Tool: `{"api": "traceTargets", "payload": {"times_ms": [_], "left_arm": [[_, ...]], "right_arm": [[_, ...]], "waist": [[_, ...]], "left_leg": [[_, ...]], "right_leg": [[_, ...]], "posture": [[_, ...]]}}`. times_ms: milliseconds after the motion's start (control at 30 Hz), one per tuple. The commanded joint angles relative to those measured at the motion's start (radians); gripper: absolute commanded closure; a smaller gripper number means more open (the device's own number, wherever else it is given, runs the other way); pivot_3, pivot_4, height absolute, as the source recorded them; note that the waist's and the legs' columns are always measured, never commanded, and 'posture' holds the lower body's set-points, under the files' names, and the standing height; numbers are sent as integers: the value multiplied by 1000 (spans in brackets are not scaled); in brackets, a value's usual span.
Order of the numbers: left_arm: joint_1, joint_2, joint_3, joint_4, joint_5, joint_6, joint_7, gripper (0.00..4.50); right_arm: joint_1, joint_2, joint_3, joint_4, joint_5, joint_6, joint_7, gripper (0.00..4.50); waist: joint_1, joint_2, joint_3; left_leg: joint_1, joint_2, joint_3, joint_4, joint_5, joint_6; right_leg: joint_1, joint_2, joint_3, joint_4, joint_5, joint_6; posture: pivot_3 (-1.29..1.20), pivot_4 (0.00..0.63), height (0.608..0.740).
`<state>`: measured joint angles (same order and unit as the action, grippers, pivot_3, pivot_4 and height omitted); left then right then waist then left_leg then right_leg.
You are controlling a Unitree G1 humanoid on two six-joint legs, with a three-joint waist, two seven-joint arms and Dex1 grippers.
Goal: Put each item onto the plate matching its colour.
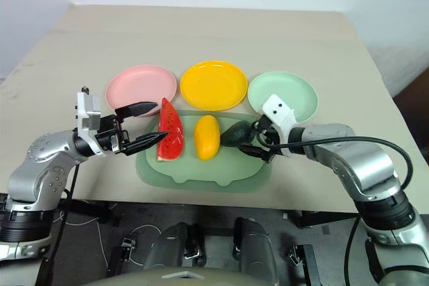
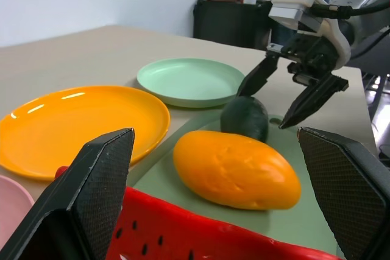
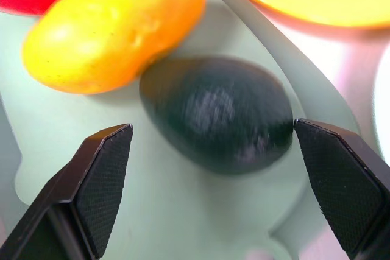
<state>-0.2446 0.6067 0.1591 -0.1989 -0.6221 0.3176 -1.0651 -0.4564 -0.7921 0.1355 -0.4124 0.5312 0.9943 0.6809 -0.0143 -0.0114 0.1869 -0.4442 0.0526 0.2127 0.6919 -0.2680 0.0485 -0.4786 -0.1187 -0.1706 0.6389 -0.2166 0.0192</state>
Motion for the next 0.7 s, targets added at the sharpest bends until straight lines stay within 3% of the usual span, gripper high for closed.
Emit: {"api": "traceTargets", "payload": {"times_ms": [33, 467, 700], "left_arm": [[-5, 4, 6, -26, -5, -10, 6, 12], [9, 8, 17, -41, -9, -12, 15, 12], [22, 10, 24, -57, -15, -9, 27, 12]], "right_arm": [[-25, -8, 23, 32, -38, -66, 51, 0], [-76, -8, 139, 192, -202, -388, 305, 0], [-98, 34, 138, 242, -225, -409, 338, 0]], "waist": [[2, 0, 0], [0, 0, 0], [0, 0, 0]], "left_leg": [[0, 0, 0, 0, 0, 0], [0, 0, 0, 0, 0, 0], [0, 0, 0, 2, 0, -1]], "right_leg": [[0, 0, 0, 0, 0, 0], [0, 0, 0, 0, 0, 0], [0, 0, 0, 2, 2, -1]], "posture": [[0, 150, 696], [0, 150, 696], [0, 150, 696]]}}
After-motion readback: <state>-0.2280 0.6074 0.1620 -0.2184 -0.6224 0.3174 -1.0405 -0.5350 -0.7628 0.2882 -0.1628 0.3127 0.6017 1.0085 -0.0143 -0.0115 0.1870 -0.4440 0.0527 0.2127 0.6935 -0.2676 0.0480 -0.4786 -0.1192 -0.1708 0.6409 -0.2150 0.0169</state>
